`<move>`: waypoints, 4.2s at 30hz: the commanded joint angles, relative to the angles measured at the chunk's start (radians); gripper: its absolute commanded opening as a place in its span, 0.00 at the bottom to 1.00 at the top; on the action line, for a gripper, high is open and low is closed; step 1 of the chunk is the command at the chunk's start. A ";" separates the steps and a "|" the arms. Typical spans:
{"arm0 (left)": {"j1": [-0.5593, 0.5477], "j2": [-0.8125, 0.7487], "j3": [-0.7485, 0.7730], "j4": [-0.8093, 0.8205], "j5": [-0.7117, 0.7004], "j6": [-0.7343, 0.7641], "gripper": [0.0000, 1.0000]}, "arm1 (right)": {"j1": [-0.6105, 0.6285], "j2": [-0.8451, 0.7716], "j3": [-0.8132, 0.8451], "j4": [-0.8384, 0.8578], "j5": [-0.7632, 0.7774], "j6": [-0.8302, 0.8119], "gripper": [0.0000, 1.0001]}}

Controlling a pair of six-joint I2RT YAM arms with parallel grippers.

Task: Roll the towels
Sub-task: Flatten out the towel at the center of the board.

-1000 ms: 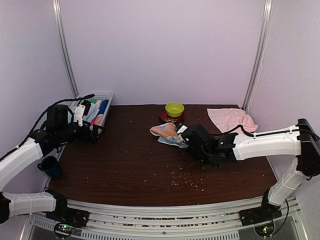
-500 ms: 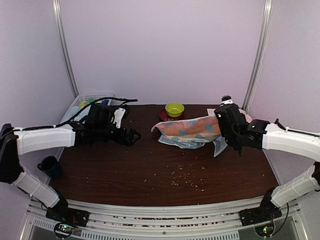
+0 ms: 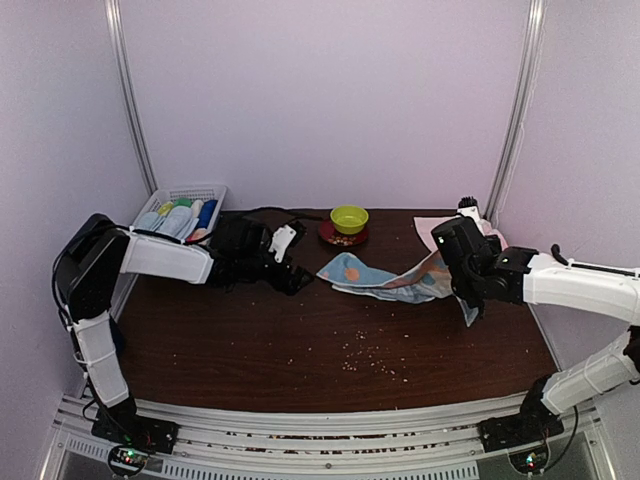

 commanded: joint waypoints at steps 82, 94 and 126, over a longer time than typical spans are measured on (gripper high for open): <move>-0.249 -0.100 0.016 -0.070 -0.545 0.336 0.00 | -0.053 -0.247 -0.033 0.129 -0.550 -0.016 0.00; -0.438 -0.475 -0.134 -0.423 -0.824 -0.072 0.00 | 0.029 -0.277 -0.025 0.059 -0.517 0.007 0.00; -0.541 -0.821 -0.019 -0.906 -1.333 -0.282 0.00 | 0.055 -0.480 0.013 -0.064 -0.829 0.063 0.00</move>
